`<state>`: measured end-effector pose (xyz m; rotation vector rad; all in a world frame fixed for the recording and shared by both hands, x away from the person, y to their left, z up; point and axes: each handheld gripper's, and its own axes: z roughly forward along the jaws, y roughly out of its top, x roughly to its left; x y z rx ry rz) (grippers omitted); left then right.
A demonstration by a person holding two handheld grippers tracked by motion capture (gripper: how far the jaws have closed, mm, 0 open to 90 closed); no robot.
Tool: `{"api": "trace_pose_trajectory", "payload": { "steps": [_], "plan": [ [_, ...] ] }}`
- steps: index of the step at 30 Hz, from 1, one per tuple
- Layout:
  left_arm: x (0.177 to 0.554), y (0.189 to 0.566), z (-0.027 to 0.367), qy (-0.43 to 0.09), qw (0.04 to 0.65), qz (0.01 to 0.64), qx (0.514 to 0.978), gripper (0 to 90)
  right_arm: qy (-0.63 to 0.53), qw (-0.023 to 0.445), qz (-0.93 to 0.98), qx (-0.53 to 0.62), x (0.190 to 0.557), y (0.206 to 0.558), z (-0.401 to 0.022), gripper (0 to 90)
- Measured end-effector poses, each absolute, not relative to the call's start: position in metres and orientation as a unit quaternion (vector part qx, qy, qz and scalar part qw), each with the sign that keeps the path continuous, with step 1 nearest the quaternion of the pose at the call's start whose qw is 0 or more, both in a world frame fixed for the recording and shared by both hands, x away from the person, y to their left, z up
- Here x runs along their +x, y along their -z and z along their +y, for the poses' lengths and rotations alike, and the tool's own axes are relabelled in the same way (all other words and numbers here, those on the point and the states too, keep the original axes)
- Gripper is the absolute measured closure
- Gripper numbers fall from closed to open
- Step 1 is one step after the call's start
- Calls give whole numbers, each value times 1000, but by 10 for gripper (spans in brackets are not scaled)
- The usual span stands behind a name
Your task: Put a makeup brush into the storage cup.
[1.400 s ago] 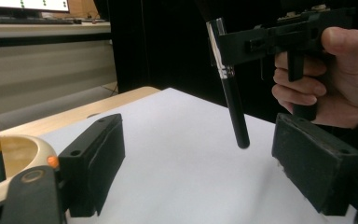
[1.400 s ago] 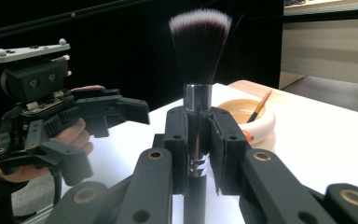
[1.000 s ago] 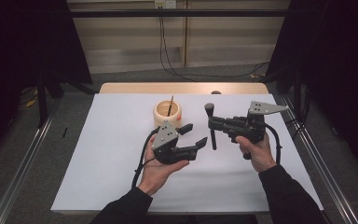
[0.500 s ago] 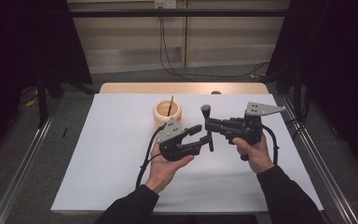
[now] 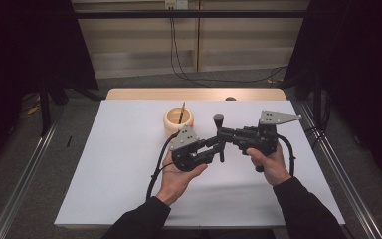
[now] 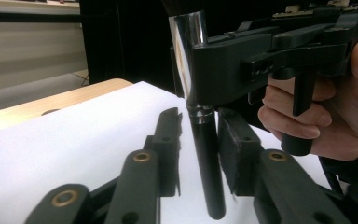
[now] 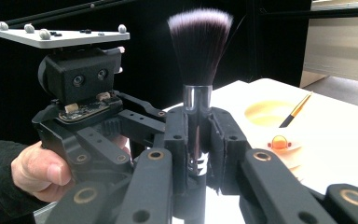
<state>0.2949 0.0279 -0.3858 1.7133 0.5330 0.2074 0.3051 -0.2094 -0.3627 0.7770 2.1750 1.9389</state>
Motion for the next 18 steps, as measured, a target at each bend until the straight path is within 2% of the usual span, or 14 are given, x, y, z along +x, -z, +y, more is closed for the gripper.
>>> {"api": "trace_pose_trajectory", "payload": {
  "steps": [8, 18],
  "plan": [
    [296, 387, 30, -91, 625, 240, 737, 790, -641, 64, 720, 257, 305, 363, -210, 785],
    [297, 387, 31, -90, 625, 237, 739, 796, -641, 66, 720, 258, 305, 364, -209, 780]
  ]
}}
